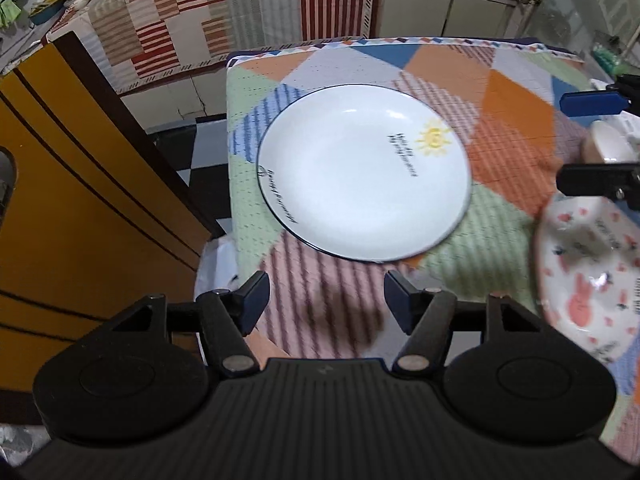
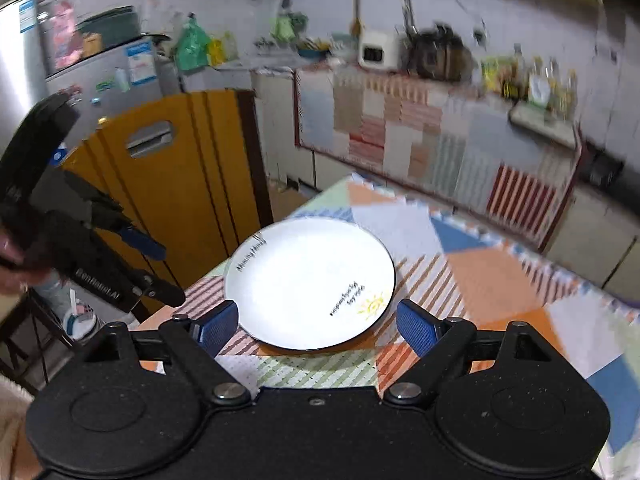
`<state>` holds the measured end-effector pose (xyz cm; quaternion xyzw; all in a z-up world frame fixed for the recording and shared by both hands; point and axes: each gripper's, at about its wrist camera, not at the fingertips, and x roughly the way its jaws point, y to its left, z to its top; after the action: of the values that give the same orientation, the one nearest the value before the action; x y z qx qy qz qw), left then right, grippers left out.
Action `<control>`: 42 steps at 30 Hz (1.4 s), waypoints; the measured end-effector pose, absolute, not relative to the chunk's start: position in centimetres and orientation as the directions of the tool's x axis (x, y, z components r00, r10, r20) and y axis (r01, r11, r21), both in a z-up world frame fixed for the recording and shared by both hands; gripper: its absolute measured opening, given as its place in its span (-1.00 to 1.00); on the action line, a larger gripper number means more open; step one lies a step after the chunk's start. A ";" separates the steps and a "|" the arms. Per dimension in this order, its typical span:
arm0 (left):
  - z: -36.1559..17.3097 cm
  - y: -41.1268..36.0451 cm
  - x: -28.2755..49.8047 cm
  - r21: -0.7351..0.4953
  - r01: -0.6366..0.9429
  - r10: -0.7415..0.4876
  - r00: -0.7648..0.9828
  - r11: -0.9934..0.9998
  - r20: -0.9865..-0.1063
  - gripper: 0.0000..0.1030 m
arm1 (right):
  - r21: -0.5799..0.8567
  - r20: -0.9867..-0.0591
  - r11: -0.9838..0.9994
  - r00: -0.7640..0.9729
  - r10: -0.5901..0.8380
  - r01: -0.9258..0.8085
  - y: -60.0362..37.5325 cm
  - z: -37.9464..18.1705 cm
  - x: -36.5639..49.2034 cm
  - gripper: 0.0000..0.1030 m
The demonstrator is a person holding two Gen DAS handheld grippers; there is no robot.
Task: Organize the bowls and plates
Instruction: 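Move both grippers to the white sun plate rim and close on it, then lift the sun plate with both grippers and carry it over the plate stack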
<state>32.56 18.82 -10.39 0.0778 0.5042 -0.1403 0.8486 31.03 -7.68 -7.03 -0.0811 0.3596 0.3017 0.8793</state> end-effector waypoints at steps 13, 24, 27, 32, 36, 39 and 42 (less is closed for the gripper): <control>-16.3 21.6 37.0 -0.113 0.214 -0.210 0.512 0.970 -0.833 0.14 | 0.406 -0.754 0.833 0.378 0.537 -0.375 -7.5 -16.3 37.8 0.52; -17.9 21.1 38.8 -0.155 0.223 -0.253 0.536 0.963 -0.805 -0.33 | 0.463 -0.725 0.835 0.415 0.550 -0.298 -7.5 -19.0 38.8 0.06; -18.1 20.9 39.2 -0.178 0.198 -0.258 0.535 0.964 -0.805 -0.36 | 0.449 -0.710 0.852 0.472 0.523 -0.269 -8.1 -19.0 39.2 -0.24; -18.1 20.6 39.3 -0.179 0.171 -0.244 0.536 0.969 -0.808 -0.38 | 0.489 -0.704 0.847 0.478 0.525 -0.211 -9.3 -20.0 40.4 -0.67; -17.6 20.0 39.6 -0.162 0.099 -0.190 0.506 0.982 -0.841 -0.39 | 0.472 -0.717 0.848 0.456 0.528 -0.241 -9.1 -19.7 40.7 -0.68; -17.0 19.8 39.1 -0.177 0.086 -0.196 0.499 0.980 -0.844 -0.39 | 0.407 -0.704 0.863 0.501 0.504 -0.299 -8.8 -18.7 39.6 -0.67; -15.9 19.1 37.4 -0.156 0.123 -0.198 0.526 0.980 -0.827 -0.40 | 0.404 -0.694 0.854 0.498 0.520 -0.329 -9.6 -17.9 38.7 -0.67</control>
<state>37.45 19.06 -15.95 -0.0392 0.4781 -0.0917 0.8726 38.73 -9.56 -17.93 0.1098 0.4358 0.2471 0.8584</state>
